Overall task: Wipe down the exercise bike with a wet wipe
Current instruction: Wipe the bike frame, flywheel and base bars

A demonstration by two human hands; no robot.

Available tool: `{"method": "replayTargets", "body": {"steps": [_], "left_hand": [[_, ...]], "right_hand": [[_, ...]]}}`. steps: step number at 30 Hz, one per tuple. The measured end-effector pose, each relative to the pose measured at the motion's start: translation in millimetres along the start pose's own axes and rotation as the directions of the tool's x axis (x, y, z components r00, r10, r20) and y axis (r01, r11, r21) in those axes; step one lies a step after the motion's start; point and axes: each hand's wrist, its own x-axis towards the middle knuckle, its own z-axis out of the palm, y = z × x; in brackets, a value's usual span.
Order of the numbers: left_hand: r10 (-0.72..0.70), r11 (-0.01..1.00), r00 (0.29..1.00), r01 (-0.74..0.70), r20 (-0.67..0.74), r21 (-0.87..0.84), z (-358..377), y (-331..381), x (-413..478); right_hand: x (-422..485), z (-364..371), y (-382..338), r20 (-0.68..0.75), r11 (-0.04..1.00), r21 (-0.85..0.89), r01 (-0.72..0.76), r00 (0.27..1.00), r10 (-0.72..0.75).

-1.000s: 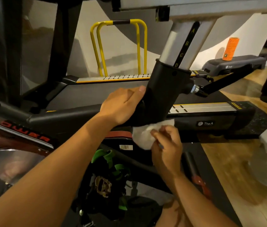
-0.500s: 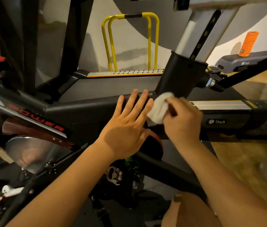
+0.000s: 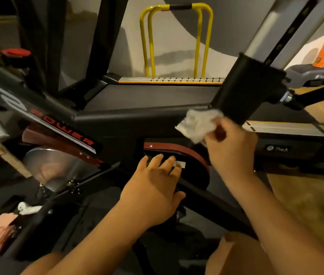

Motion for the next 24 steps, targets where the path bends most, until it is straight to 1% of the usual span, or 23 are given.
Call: {"method": "replayTargets", "body": {"steps": [2, 3, 4, 5, 6, 7, 8, 9, 10, 11, 12, 13, 14, 16, 17, 18, 19, 20, 21, 22, 23, 24], "left_hand": [[0.002, 0.995, 0.998, -0.007, -0.056, -0.096, 2, -5, -3], [0.0, 0.99, 0.996, -0.013, -0.09, -0.142, 3, -8, -5], [0.001, 0.985, 0.992, -0.022, -0.123, -0.171, 3, -10, -6], [0.003, 0.983, 0.989, -0.03, -0.145, -0.179, 4, -12, -6], [0.015, 0.984, 0.989, -0.041, -0.148, -0.171, 5, -12, -5], [0.029, 0.984, 0.988, -0.054, -0.152, -0.168, 6, -13, -5], [0.035, 0.98, 0.988, -0.063, -0.15, -0.189, 7, -13, -4], [0.037, 0.964, 0.987, -0.077, -0.159, -0.253, 8, -14, -5], [0.034, 0.932, 0.983, -0.097, -0.182, -0.348, 8, -16, -6], [0.0, 0.87, 0.977, -0.105, -0.214, -0.481, 6, -21, -7], [-0.058, 0.774, 0.972, -0.1, -0.227, -0.625, 2, -29, -9], [-0.106, 0.653, 0.972, -0.089, -0.207, -0.752, -1, -37, -10], [-0.108, 0.58, 0.974, -0.099, -0.197, -0.808, -4, -45, -10], [-0.05, 0.604, 0.98, -0.125, -0.195, -0.787, -9, -59, -9], [-0.034, 0.605, 0.981, -0.131, -0.189, -0.786, -9, -62, -9], [-0.059, 0.572, 0.979, -0.127, -0.195, -0.811, -6, -64, -9], [-0.128, 0.518, 0.968, -0.118, -0.214, -0.847, -1, -66, -9], [-0.239, 0.449, 0.94, -0.114, -0.242, -0.886, 5, -69, -9], [-0.383, 0.366, 0.889, -0.104, -0.252, -0.925, 15, -74, -9], [-0.518, 0.288, 0.82, -0.101, -0.244, -0.952, 26, -80, -7], [-0.62, 0.241, 0.747, -0.107, -0.238, -0.965, 36, -87, -6], [-0.692, 0.252, 0.674, -0.11, -0.258, -0.961, 46, -94, -3]], "right_hand": [[-38, 17, 14, 0.191, 0.988, -0.143, 0.058, 0.981, -0.03], [-45, 17, 18, 0.266, 0.982, -0.175, 0.071, 0.964, -0.022], [-40, 14, 18, 0.292, 0.983, -0.179, 0.045, 0.956, 0.009], [-28, 9, 15, 0.276, 0.985, -0.17, 0.025, 0.961, 0.023], [-12, 1, 10, 0.21, 0.99, -0.143, 0.006, 0.977, 0.024], [7, -9, 2, 0.094, 0.995, -0.101, 0.008, 0.996, 0.002], [22, -16, -7, -0.022, 0.997, -0.06, 0.04, 0.999, -0.041], [29, -18, -14, -0.111, 0.996, -0.038, 0.086, 0.99, -0.089], [27, -16, -20, -0.116, 0.992, -0.046, 0.116, 0.986, -0.121], [18, -6, -23, -0.031, 0.988, -0.074, 0.136, 0.99, -0.139], [6, 4, -26, 0.11, 0.981, -0.127, 0.144, 0.985, -0.13], [-5, 15, -26, 0.256, 0.967, -0.186, 0.172, 0.959, -0.121], [-11, 23, -31, 0.376, 0.95, -0.243, 0.199, 0.922, -0.097], [-2, 35, -48, 0.474, 0.918, -0.339, 0.208, 0.88, -0.025], [8, 41, -59, 0.53, 0.894, -0.383, 0.233, 0.848, 0.006], [14, 45, -71, 0.596, 0.87, -0.413, 0.271, 0.802, 0.033], [18, 51, -82, 0.651, 0.858, -0.415, 0.303, 0.758, 0.047], [19, 55, -92, 0.686, 0.862, -0.388, 0.327, 0.726, 0.034], [20, 60, -101, 0.69, 0.881, -0.342, 0.328, 0.724, -0.001], [23, 65, -109, 0.658, 0.906, -0.284, 0.314, 0.751, -0.054], [27, 72, -117, 0.616, 0.925, -0.229, 0.302, 0.781, -0.102], [30, 82, -125, 0.596, 0.927, -0.195, 0.32, 0.789, -0.147]]}}
